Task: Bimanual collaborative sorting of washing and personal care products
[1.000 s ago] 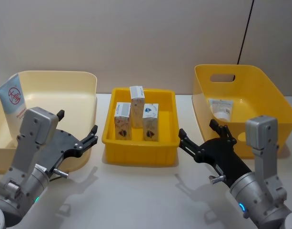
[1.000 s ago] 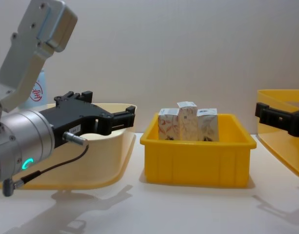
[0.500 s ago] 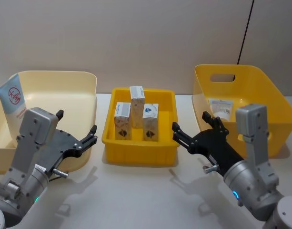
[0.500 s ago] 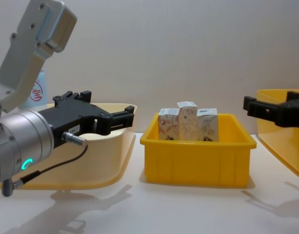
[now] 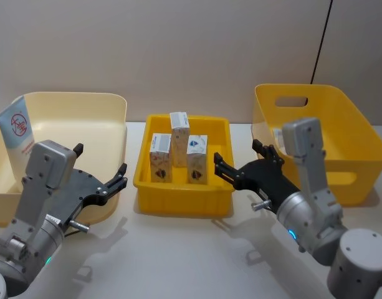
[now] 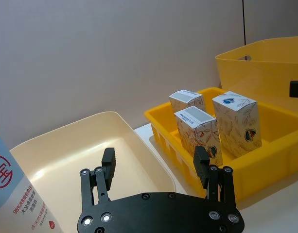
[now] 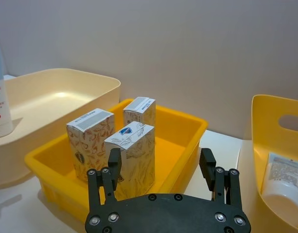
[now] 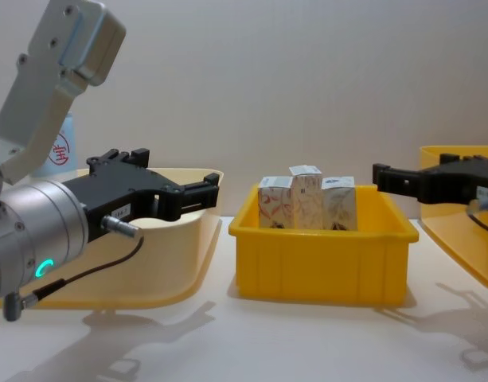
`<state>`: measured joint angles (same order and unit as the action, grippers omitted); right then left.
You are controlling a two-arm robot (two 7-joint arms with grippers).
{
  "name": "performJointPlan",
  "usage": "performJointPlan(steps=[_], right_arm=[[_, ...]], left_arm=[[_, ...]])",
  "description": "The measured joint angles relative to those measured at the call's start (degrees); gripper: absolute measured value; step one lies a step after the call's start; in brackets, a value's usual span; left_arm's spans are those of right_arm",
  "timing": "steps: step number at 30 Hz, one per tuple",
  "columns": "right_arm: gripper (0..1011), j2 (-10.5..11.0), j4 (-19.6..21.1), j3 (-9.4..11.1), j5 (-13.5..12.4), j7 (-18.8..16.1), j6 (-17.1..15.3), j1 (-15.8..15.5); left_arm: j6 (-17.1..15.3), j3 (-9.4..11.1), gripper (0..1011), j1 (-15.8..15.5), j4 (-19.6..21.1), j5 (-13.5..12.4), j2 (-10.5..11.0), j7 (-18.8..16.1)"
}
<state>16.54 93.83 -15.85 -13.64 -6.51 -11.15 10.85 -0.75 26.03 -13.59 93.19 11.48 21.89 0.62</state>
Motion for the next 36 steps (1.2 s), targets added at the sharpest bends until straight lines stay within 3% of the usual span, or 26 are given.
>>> performJointPlan(steps=[12, 21, 28, 36], right_arm=[[1001, -1.8, -4.6, -1.2, 0.1, -1.7, -4.2, 4.7], [1001, -2.1, -7.6, -2.3, -0.7, -5.8, -5.6, 7.4], [1001, -1.9, -8.3, -2.8, -1.4, -7.7, -5.9, 8.0], [1001, -2.1, -8.2, -2.8, -1.3, -7.4, -6.0, 7.8]], left_arm=[[0.0, 0.0, 1002, 0.0, 0.0, 0.0, 0.0, 0.0], [-0.1, 0.0, 1002, 0.0, 0.0, 0.0, 0.0, 0.0], [-0.1, 0.0, 1002, 0.0, 0.0, 0.0, 0.0, 0.0], [-0.1, 0.0, 1002, 0.0, 0.0, 0.0, 0.0, 0.0]])
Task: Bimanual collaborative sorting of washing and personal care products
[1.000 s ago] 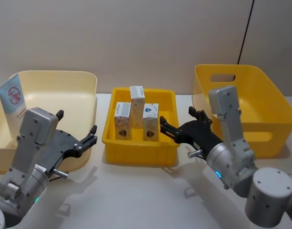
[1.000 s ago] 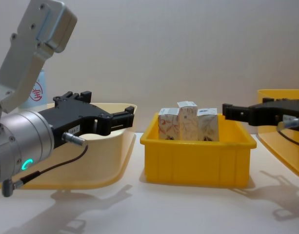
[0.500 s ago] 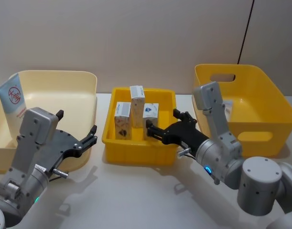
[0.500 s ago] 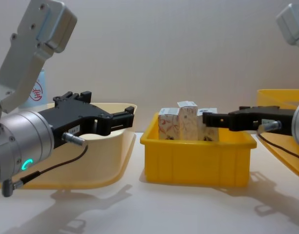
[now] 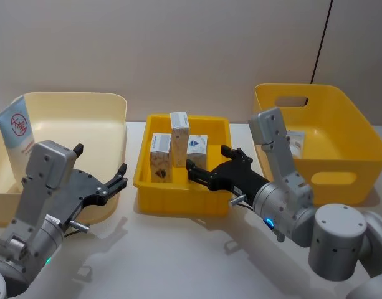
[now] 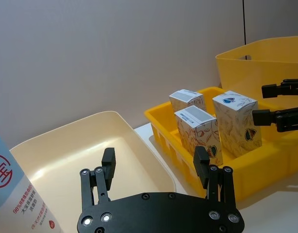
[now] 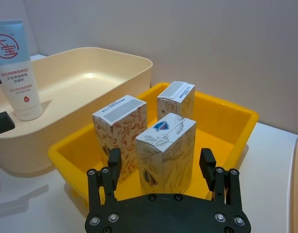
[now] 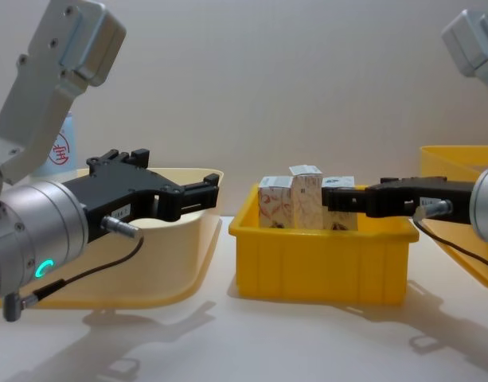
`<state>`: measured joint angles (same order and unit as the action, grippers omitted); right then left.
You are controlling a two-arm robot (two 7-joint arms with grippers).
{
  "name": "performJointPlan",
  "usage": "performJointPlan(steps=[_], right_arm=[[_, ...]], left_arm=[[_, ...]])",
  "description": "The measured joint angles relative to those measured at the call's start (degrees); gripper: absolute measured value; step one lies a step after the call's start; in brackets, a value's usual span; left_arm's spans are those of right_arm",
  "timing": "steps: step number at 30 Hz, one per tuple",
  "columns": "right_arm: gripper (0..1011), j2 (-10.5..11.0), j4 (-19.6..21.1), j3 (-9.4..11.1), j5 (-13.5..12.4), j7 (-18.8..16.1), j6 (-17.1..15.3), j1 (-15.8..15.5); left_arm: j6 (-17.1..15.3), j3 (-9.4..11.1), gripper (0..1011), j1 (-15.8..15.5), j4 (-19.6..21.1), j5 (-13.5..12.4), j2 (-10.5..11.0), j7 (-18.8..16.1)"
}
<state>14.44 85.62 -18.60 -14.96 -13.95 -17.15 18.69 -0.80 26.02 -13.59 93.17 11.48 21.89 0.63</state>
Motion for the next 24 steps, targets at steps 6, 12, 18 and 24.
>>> performJointPlan(steps=[6, 12, 18, 24], right_arm=[[1001, -0.6, -0.1, 0.0, 0.6, 1.0, 0.2, -0.1], [1001, -1.3, -1.0, -0.1, 1.2, 1.5, 0.4, 0.2], [1001, -1.9, -2.4, -0.4, 1.7, 1.5, 0.6, 1.0], [1001, -2.6, -4.0, -0.6, 2.2, 1.4, 0.8, 2.0]], left_arm=[[0.0, 0.0, 1002, 0.0, 0.0, 0.0, 0.0, 0.0], [0.0, 0.0, 1002, 0.0, 0.0, 0.0, 0.0, 0.0], [0.0, 0.0, 1002, 0.0, 0.0, 0.0, 0.0, 0.0], [0.0, 0.0, 1002, 0.0, 0.0, 0.0, 0.0, 0.0]])
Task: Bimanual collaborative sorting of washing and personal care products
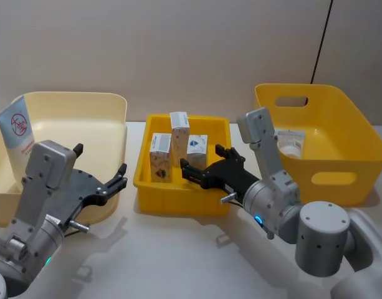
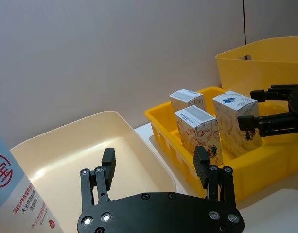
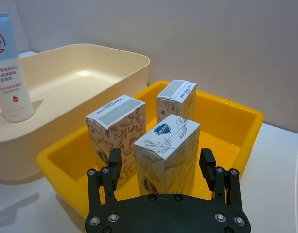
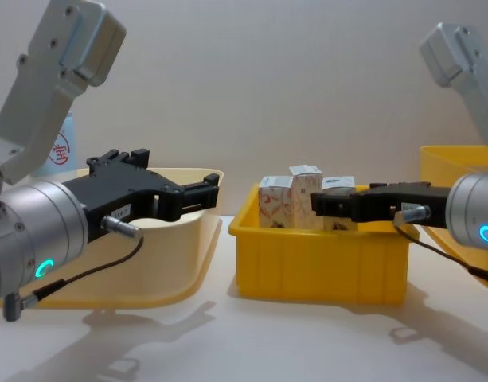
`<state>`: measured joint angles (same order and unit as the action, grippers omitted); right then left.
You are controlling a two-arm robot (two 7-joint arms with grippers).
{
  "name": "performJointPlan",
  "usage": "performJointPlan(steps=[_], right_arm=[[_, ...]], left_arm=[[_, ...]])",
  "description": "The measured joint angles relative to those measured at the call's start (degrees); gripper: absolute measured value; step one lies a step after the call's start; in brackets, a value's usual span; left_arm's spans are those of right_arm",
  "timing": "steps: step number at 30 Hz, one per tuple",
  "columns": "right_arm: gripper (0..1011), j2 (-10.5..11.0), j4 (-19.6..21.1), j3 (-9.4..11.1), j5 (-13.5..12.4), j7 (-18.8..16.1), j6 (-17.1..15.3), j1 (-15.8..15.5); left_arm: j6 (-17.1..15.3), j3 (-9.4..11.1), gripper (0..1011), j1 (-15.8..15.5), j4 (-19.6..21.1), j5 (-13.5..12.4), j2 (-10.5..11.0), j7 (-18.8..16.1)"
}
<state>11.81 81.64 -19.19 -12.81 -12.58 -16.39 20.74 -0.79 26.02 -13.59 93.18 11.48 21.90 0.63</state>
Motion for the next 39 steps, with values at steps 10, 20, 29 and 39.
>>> performJointPlan(steps=[10, 20, 29, 39], right_arm=[[1001, -0.9, -1.8, 0.2, 0.6, 0.1, 0.0, 1.2], [1001, -1.5, -3.7, 0.8, 1.1, 0.2, 0.0, 2.3], [1001, -1.8, -6.3, 1.3, 1.2, -0.7, 0.7, 3.6], [1001, -1.9, -8.1, 1.7, 1.3, -1.6, 1.4, 4.5]], left_arm=[[0.0, 0.0, 1002, 0.0, 0.0, 0.0, 0.0, 0.0], [0.0, 0.0, 1002, 0.0, 0.0, 0.0, 0.0, 0.0], [0.0, 0.0, 1002, 0.0, 0.0, 0.0, 0.0, 0.0], [0.0, 0.0, 1002, 0.0, 0.0, 0.0, 0.0, 0.0]])
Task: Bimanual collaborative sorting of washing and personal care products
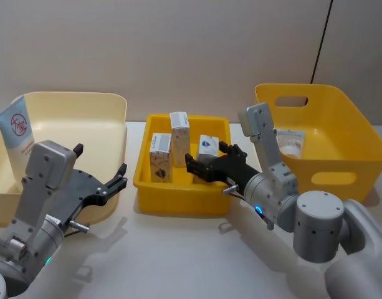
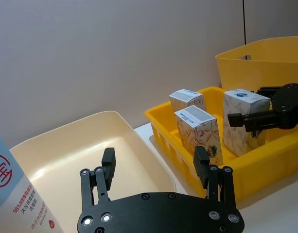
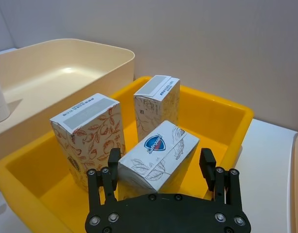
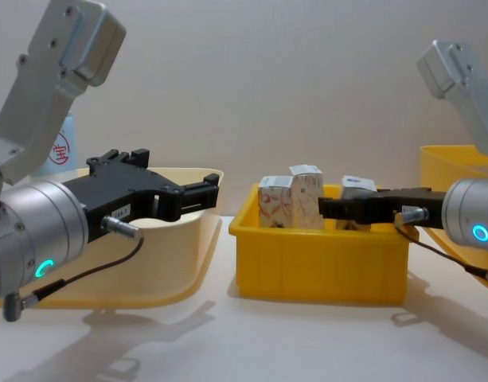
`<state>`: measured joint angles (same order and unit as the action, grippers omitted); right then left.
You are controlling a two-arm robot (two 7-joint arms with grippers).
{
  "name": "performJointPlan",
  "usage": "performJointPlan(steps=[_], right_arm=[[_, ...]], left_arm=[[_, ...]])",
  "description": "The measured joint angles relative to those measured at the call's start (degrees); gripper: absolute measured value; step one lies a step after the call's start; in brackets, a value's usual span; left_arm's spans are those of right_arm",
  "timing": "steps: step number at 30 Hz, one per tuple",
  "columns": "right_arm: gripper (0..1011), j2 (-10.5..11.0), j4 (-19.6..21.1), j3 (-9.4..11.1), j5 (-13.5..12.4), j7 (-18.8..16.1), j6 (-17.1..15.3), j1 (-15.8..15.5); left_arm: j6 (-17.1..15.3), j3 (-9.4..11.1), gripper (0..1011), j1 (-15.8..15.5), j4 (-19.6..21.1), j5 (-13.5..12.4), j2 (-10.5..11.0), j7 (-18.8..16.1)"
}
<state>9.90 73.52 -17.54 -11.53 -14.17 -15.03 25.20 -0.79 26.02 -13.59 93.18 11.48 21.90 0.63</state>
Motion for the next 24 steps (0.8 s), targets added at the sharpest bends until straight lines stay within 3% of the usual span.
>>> performJointPlan(steps=[5, 12, 16, 19, 24], right_arm=[[964, 0.0, -0.5, 0.1, 0.0, -0.3, 0.1, 0.2], [828, -0.1, -0.9, 0.2, 0.0, -0.4, 0.3, 0.4], [713, -0.1, -1.1, 0.2, 0.0, -0.5, 0.4, 0.5], [566, -0.1, -1.2, 0.3, 0.0, -0.6, 0.4, 0.6], [438, -0.1, -1.3, 0.3, 0.0, -0.6, 0.5, 0.6]], left_arm=[[0.0, 0.0, 1002, 0.0, 0.0, 0.0, 0.0, 0.0], [0.0, 0.0, 1002, 0.0, 0.0, 0.0, 0.0, 0.0], [0.0, 0.0, 1002, 0.0, 0.0, 0.0, 0.0, 0.0], [0.0, 0.0, 1002, 0.0, 0.0, 0.0, 0.0, 0.0], [0.0, 0.0, 1002, 0.0, 0.0, 0.0, 0.0, 0.0]])
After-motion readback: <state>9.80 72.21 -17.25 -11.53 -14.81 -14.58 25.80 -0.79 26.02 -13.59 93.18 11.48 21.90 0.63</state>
